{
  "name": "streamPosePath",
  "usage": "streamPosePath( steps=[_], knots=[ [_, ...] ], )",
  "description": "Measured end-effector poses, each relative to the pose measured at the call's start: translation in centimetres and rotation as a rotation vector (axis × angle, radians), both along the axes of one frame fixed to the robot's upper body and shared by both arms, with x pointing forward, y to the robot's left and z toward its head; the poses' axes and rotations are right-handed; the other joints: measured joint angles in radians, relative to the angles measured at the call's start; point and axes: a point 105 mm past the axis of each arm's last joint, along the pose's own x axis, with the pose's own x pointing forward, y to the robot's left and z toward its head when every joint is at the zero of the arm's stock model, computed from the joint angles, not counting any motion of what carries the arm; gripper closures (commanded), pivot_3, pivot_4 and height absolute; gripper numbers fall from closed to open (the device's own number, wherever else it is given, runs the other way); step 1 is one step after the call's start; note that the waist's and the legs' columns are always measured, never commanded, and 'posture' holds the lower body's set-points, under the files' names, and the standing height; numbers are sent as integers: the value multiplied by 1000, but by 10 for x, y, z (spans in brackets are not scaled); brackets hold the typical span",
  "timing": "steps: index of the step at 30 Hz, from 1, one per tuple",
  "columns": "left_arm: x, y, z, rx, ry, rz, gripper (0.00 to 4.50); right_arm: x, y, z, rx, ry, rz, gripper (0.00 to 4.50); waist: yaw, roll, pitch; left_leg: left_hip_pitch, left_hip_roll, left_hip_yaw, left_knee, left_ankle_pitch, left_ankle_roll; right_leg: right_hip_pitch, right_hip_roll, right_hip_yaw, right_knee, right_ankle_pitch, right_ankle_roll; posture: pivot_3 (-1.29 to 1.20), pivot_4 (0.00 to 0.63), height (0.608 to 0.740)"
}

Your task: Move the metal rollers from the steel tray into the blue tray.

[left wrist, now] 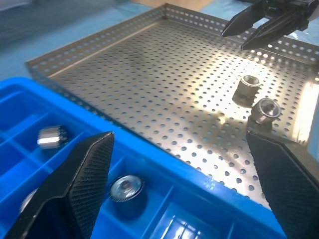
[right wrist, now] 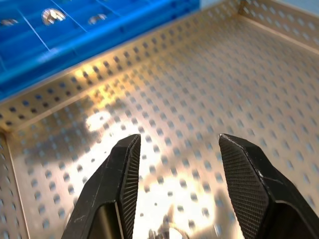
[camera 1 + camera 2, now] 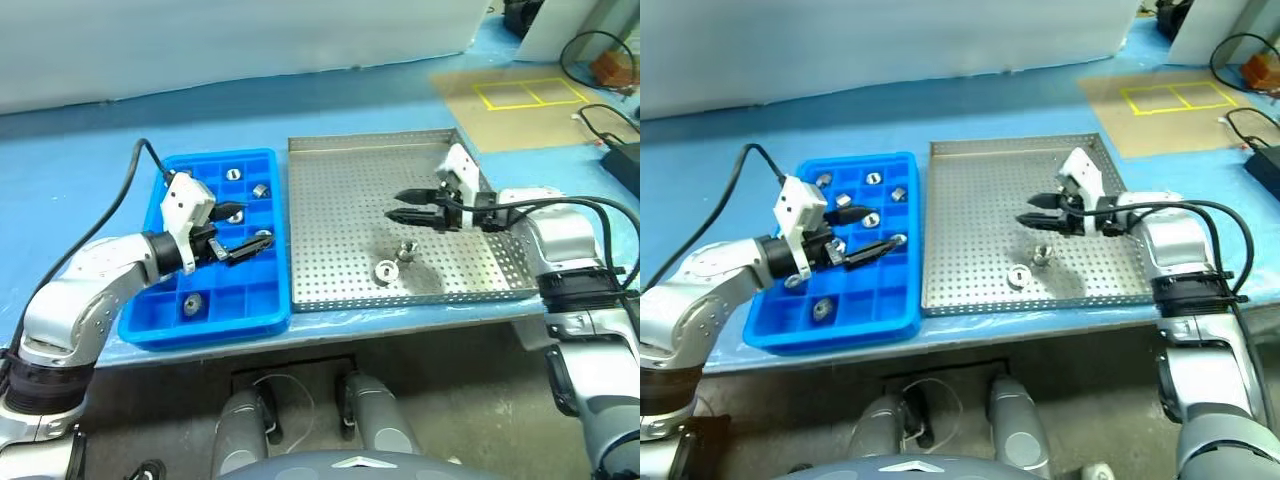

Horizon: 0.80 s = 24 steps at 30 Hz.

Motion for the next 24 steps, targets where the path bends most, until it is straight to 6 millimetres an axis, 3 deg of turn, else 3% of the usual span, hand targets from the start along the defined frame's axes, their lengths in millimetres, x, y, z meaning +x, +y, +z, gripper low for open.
streamPosePath(
  steps=[5,11,24],
  knots=[
    [6,-6,-3,4,5,-37,0,-17,-7,-26,-31,42,-19,1946,-78,0,0,-3,-1,-1,0,-2,3,-1,0,-1,-3,0,1,-774,150,740],
    [8,-6,-4,11,7,-48,0,-20,1,-27,-27,25,-18,1946,-149,0,0,-3,-2,-4,1,-2,4,1,0,-5,-6,-4,7,-762,150,740],
    [2,-3,-8,24,16,-40,0,-5,49,-48,-25,-10,57,1946,-187,0,0,-4,-2,-7,1,-4,6,7,-1,-11,-13,-3,6,-711,150,740]
  ],
)
